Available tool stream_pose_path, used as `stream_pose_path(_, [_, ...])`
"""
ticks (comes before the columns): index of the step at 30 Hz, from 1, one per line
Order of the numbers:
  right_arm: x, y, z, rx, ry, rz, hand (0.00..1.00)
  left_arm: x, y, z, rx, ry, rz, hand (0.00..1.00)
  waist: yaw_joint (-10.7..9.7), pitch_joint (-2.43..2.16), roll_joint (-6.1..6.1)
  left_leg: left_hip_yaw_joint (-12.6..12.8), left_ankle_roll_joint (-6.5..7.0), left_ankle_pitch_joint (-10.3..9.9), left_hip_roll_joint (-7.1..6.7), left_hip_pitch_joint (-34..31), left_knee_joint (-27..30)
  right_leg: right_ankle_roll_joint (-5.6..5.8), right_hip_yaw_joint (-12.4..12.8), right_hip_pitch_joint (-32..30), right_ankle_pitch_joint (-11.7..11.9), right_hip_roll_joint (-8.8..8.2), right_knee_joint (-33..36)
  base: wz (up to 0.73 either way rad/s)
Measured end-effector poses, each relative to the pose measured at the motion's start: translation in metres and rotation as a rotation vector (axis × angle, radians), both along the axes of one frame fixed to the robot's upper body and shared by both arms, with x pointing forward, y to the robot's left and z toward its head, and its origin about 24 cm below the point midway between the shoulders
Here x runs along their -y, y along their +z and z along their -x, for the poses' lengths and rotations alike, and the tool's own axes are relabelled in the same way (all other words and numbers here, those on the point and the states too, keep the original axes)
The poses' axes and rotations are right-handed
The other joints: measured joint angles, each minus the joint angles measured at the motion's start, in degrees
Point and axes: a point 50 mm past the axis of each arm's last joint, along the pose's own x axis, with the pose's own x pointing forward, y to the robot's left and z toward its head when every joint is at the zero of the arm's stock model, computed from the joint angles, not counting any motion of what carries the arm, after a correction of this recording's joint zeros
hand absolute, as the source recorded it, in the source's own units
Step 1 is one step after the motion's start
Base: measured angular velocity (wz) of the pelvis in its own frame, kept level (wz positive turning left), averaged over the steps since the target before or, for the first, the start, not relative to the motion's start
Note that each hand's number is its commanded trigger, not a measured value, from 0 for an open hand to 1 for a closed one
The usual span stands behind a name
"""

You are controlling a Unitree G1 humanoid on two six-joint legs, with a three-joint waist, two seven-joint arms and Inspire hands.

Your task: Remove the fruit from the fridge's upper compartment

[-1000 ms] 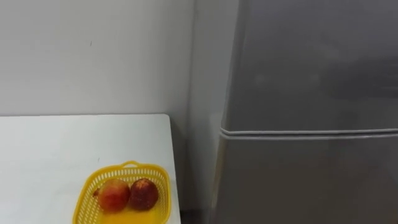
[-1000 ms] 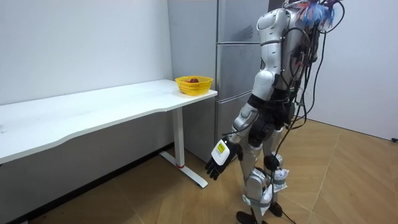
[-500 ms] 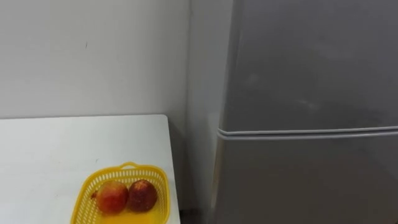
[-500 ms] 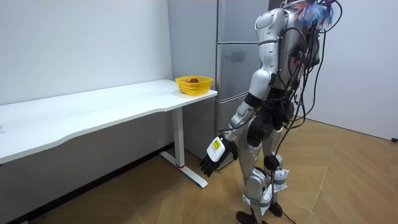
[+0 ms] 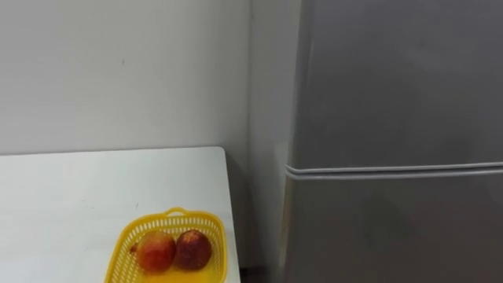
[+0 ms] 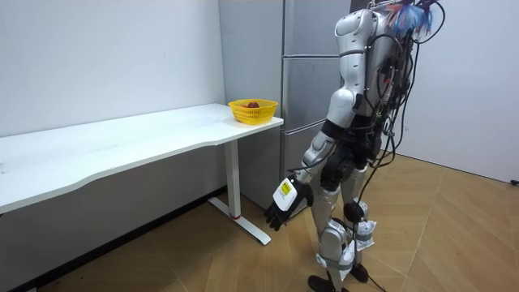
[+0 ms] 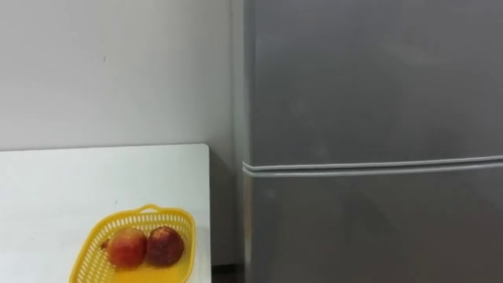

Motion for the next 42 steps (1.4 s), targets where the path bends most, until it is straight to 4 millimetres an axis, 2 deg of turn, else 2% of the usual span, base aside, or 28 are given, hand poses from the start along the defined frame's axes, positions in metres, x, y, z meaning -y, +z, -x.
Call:
stream_pose_path(6, [-0.017, -0.014, 0.008, -0.105, 0.131, -0.041, 0.0, 0.0, 0.0, 0.004, -0.012, 0.004, 0.0, 0.0, 0.59, -0.07, 0.54, -0.22, 0.01, -0.01, 0.0, -0.15, 0.03, -0.01, -0.12, -0.07, 0.0, 0.04, -0.06, 0.01])
stream_pose_path(16, [-0.036, -0.028, 0.019, -0.179, 0.188, -0.139, 0.0, 0.003, -0.001, 0.005, -0.024, -0.012, 0.005, 0.0, 1.51, 0.0, 1.32, -0.83, 0.02, -0.02, -0.19, 0.7, -0.09, 0.06, -0.55, 1.07, -0.06, -0.05, -0.91, 0.02])
stream_pose_path(28, [-0.051, -0.042, 0.046, -0.299, 0.221, -0.33, 0.0, 0.009, -0.004, 0.01, -0.078, 0.0, 0.067, 0.0, 2.66, -0.01, 1.4, -1.96, 0.02, -0.01, -0.43, 0.13, -0.03, 0.07, -1.51, 1.19, -0.07, -0.15, -0.95, 0.04])
stream_pose_path(33, [-0.066, -0.048, 0.054, -0.334, 0.278, -0.452, 0.0, 0.017, -0.009, 0.013, -0.128, 0.012, 0.104, 0.0, 3.03, 0.02, 1.39, -2.98, 0.04, -0.05, -0.6, 0.34, 0.13, 0.15, -2.69, 2.11, -0.19, -0.26, -1.88, 0.11])
stream_pose_path(42, [-0.07, -0.049, 0.052, -0.374, 0.384, -0.489, 0.0, 0.018, -0.011, 0.017, -0.192, 0.028, 0.126, 0.0, 3.03, 0.07, 1.32, -3.06, 0.05, -0.07, -0.61, 0.35, 0.13, 0.16, -2.82, 2.18, -0.27, -0.28, -1.83, 0.01])
